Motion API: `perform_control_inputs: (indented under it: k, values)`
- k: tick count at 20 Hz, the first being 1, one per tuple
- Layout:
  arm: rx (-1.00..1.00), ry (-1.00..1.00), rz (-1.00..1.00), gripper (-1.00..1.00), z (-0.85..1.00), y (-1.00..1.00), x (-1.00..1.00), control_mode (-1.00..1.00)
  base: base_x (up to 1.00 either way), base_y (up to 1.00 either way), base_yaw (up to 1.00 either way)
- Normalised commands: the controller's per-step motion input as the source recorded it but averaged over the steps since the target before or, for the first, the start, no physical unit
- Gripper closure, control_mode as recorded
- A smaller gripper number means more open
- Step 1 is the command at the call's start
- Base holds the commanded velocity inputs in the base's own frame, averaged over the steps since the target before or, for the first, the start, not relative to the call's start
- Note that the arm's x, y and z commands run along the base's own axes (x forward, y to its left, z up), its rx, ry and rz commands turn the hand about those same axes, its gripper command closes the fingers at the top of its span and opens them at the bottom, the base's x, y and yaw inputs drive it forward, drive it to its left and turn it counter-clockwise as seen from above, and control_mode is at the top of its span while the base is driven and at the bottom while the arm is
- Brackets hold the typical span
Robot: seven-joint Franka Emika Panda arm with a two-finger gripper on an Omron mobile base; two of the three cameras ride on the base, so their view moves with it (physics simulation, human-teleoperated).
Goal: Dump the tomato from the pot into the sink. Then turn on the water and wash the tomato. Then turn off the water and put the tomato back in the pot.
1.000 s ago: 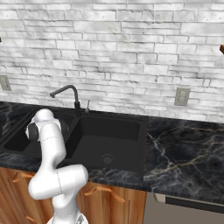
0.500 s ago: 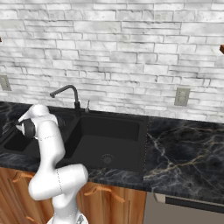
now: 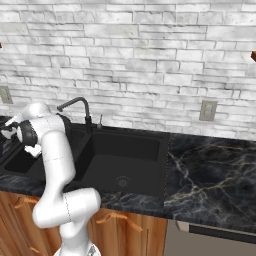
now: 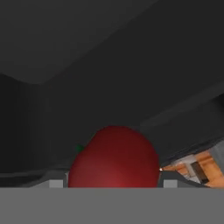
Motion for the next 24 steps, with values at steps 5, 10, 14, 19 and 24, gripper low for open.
perform_control_inputs:
  k: [5,10,14,19,24]
  values:
    - [0.17,0.0,0.03,1.0,1.0,0.0,-0.5,-1.0,0.0,0.0,0.0]
    - [0.3,0.0,0.04,1.0,1.0,0.02,-0.35,-1.0,0.0,0.0,0.0]
    - [0.31,0.0,0.05,1.0,0.87,0.28,-0.13,-1.0,0.0,0.0,0.0]
    - [0.31,0.0,0.07,1.0,0.74,0.5,-0.1,-1.0,0.0,0.0,0.0]
    - [0.25,0.0,0.08,1.0,0.41,0.66,-0.31,-1.0,0.0,0.0,0.0]
